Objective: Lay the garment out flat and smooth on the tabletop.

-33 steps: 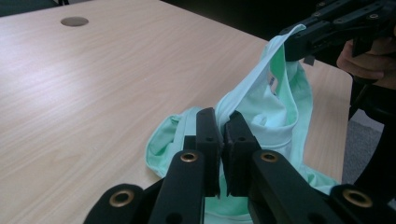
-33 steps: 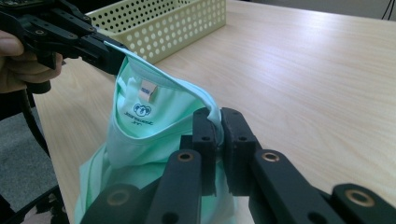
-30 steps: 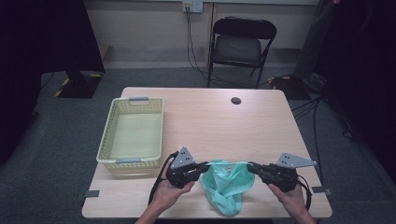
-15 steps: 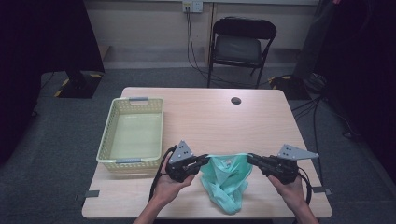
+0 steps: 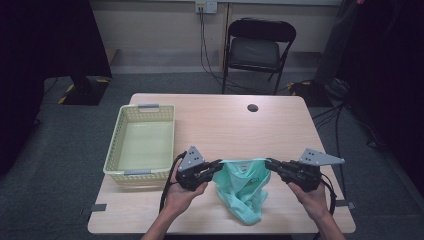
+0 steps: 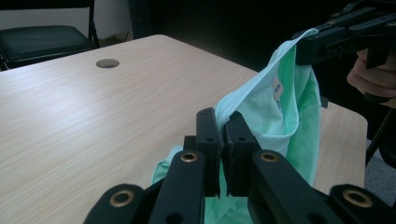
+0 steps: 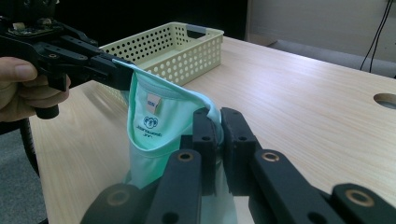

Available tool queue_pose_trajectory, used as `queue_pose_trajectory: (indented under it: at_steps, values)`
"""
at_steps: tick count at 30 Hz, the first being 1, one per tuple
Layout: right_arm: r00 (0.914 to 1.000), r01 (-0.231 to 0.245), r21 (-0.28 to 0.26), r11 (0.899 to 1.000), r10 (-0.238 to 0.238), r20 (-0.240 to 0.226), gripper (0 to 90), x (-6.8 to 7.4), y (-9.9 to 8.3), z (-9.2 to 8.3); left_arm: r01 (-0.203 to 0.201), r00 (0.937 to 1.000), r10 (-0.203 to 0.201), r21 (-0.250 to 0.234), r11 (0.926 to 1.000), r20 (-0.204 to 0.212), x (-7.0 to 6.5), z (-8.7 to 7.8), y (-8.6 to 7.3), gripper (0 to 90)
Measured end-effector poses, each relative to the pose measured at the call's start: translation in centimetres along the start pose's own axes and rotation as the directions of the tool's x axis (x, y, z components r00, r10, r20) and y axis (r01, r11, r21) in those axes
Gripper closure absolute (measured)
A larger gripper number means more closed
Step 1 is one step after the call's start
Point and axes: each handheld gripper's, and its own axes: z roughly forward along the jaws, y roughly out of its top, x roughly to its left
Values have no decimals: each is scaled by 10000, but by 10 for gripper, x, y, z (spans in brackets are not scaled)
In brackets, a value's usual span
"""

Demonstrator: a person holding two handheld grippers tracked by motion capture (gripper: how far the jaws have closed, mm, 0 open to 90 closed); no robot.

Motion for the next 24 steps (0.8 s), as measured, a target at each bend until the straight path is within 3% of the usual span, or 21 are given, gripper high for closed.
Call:
queue_pose_trajectory:
  at_steps: [4,15,24]
  values:
    - [9999,92,-9,10000,-92,-47,851,2,4,-1,-8,10000,9,-181,9998,77,-2,-6,4,869]
    - [9984,390,-201,9990,-398,-412,852,15,15,-13,-481,9981,494,-364,9982,377,-17,-29,11,869]
    - [9930,907,-553,9943,-945,-703,854,35,32,-29,-936,9935,983,-797,9924,580,-31,-50,24,869]
